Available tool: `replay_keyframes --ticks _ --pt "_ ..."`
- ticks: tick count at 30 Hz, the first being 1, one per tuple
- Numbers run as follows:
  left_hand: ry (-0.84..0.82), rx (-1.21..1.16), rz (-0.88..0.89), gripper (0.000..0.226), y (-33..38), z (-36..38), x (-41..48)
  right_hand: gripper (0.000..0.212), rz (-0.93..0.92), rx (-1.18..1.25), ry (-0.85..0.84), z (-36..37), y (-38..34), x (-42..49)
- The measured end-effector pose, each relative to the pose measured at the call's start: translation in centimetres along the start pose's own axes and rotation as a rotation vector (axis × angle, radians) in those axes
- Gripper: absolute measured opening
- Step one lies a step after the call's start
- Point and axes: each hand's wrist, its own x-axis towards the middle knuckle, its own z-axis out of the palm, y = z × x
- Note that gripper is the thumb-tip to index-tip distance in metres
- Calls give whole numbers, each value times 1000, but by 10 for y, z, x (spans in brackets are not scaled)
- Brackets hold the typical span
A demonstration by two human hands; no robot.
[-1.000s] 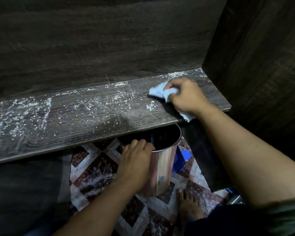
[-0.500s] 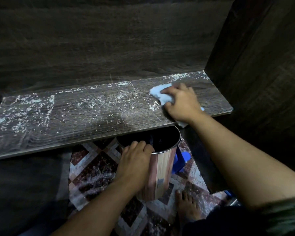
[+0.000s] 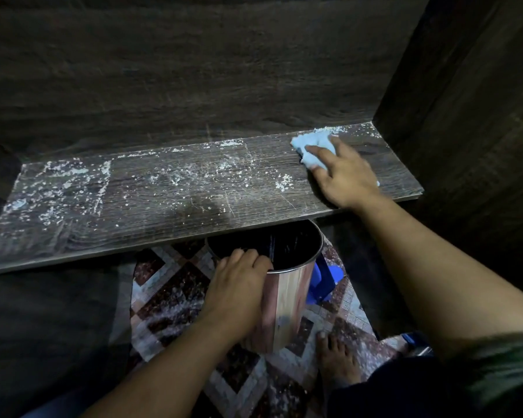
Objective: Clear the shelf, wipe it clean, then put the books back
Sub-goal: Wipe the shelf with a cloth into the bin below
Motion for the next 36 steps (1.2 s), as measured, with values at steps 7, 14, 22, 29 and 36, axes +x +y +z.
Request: replay_keyframes --ticks 7,14,22,29,36 --pt "-5 -7 14 34 -12 3 -7 50 -181 126 -100 1 -27 -20" --pt "-12 -13 17 26 -7 -5 -9 48 -156 346 -170 -7 -39 -44" --pt "-39 -1 37 30 -5 -10 -13 48 -214 453 -309 -20 -44 -73" --pt "-32 -8 41 30 -6 -12 -13 43 -58 531 49 -28 -32 -49" --pt "-28 8 2 33 -4 -14 -9 44 -147 352 -127 -4 -38 -53"
